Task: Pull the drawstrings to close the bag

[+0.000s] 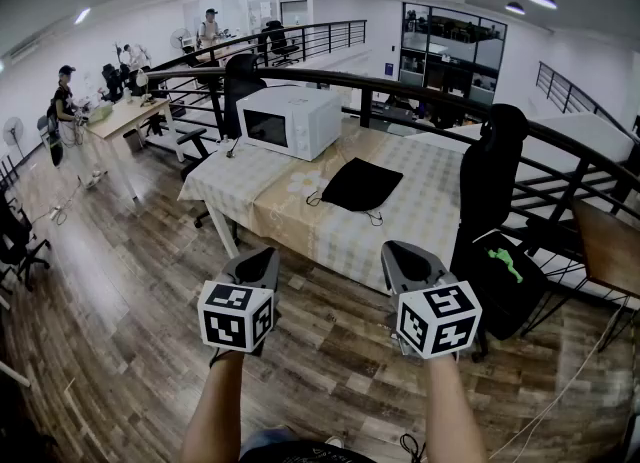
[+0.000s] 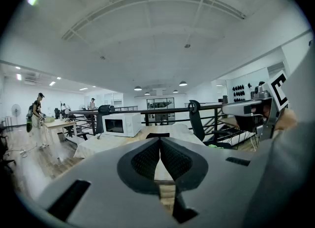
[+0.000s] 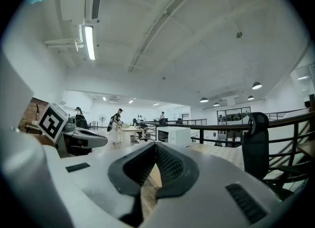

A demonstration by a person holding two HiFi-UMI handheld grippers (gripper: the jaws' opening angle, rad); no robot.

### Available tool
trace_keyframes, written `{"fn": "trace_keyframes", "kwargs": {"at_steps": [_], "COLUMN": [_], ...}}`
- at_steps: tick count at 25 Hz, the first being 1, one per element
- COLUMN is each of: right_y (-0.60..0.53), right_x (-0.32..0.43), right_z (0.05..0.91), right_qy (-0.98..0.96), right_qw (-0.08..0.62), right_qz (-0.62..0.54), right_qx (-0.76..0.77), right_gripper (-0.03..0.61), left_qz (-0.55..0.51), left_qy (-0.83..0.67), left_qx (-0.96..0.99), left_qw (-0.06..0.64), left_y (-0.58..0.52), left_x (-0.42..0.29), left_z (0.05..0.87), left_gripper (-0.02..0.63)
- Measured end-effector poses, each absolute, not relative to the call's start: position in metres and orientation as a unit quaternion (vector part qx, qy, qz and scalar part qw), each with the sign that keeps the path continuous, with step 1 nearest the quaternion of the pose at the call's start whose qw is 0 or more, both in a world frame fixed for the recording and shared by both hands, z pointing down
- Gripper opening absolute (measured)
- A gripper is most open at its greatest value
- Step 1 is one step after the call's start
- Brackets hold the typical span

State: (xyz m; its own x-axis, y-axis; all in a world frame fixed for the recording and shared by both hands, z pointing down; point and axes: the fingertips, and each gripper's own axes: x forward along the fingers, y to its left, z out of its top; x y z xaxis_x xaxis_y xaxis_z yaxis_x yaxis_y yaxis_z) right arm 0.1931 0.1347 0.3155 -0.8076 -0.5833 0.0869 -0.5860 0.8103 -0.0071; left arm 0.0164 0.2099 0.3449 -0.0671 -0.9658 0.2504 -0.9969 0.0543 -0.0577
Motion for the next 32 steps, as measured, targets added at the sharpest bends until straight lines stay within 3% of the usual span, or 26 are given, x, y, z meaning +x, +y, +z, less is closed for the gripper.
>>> {"fn": "trace_keyframes", "kwargs": {"at_steps": [22, 32], "right_y": [0.112, 0.058], "right_x": [0.173, 0.130], "right_z": [0.326, 0.338], "right_qy": [-0.946, -0.936], "right_qw": [0.044, 0.064], "right_qz": [0.022, 0.025], "right_qx": [0.320, 0.346], "right_gripper": [0.026, 0.069], "left_qz": [0.094, 0.096], "left_qy": [-0.721, -0.695], "left_qx": [0.683, 0.707], "left_qw": [0.076, 0.088], "left_y": [0.176, 0.106], "left_x": [-0.002, -0.048], "left_z": [0.352, 0.364], "left_gripper": [0.034, 0.052]}}
